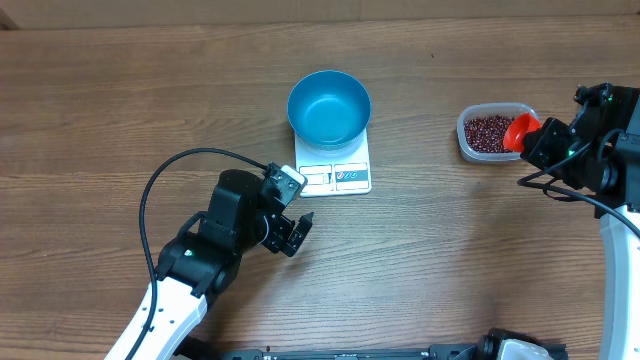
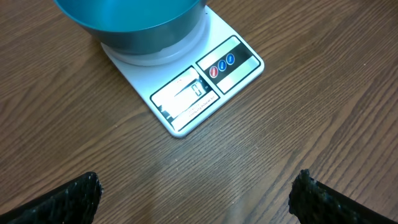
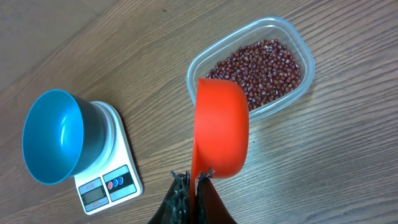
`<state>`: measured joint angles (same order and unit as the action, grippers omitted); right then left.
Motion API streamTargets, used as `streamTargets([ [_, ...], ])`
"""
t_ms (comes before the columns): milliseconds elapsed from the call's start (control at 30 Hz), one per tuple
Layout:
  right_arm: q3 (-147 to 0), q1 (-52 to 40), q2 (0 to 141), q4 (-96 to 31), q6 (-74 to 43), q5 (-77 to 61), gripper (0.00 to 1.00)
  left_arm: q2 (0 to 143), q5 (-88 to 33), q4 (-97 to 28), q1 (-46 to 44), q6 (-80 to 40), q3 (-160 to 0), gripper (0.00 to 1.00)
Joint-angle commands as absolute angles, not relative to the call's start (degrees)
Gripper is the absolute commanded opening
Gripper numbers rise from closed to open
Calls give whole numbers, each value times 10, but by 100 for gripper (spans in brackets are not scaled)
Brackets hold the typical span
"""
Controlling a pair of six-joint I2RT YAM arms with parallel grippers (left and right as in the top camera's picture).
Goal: Scoop item into bowl and weigh 150g on scale
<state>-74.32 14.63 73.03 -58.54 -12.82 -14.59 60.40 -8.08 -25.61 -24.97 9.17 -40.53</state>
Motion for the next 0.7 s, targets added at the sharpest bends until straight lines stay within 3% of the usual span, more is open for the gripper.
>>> streamTargets([
  [0, -754, 149, 728, -585, -123, -140, 4, 599, -75, -256, -247, 85, -403, 99],
  [667, -754, 149, 728, -585, -123, -140, 4, 622, -75, -263, -248, 72, -403, 100],
])
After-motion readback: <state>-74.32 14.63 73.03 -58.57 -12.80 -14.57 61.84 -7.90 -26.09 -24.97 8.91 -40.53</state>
